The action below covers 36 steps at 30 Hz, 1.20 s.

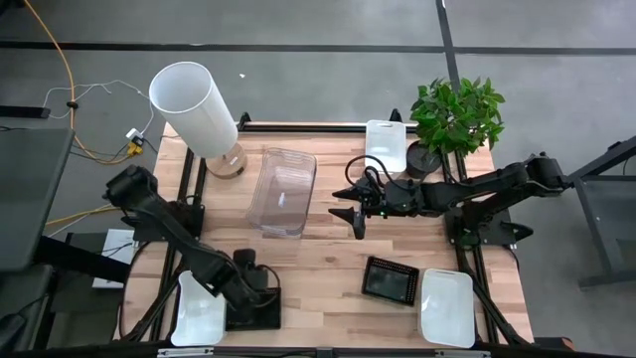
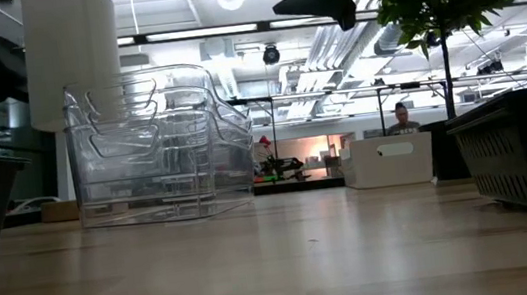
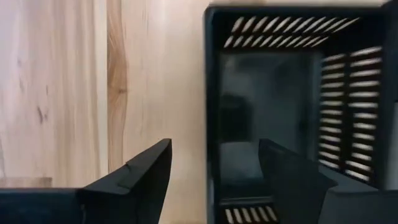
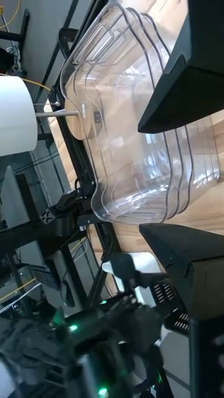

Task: Stack baskets by color
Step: Stack the left black bin on top of the right black bin

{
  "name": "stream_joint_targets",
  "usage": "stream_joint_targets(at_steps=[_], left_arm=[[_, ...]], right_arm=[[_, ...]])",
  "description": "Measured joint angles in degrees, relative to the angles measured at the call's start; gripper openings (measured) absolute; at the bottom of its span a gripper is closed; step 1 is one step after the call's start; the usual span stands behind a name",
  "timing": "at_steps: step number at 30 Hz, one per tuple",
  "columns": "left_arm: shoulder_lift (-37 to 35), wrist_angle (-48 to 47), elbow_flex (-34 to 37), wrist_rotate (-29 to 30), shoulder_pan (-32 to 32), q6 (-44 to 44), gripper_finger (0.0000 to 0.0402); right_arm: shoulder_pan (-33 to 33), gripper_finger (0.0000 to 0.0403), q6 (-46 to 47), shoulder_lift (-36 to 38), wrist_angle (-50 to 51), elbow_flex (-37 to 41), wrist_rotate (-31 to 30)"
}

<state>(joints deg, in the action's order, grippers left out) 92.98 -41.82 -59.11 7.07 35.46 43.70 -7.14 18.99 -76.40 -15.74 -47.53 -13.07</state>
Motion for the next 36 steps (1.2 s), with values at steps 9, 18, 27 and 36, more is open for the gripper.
stream_joint_targets(at_steps=[9, 18, 27, 36], left_arm=[[3.8, -0.4, 0.0, -1.6, 0.0, 1.1, 0.0219], [2.7, -0.4, 0.0, -1.7, 0.0, -1.2, 0.0019], [-7.6, -9.4, -4.7, 2.4, -2.6, -8.0, 0.0004], [-9.5, -9.1, -18.5, 5.5, -14.3, -25.8, 0.0001]], right_arm=[[0.0, 0.0236, 0.0, 0.0, 0.7, 0.0, 0.0], [0.0, 0.0236, 0.2, 0.0, 0.9, 0.0, 0.0], [-0.4, 0.0236, 1.4, 4.1, -1.0, -0.1, 0.7], [-0.4, 0.0236, 0.2, 10.6, -10.9, -0.1, -1.1]])
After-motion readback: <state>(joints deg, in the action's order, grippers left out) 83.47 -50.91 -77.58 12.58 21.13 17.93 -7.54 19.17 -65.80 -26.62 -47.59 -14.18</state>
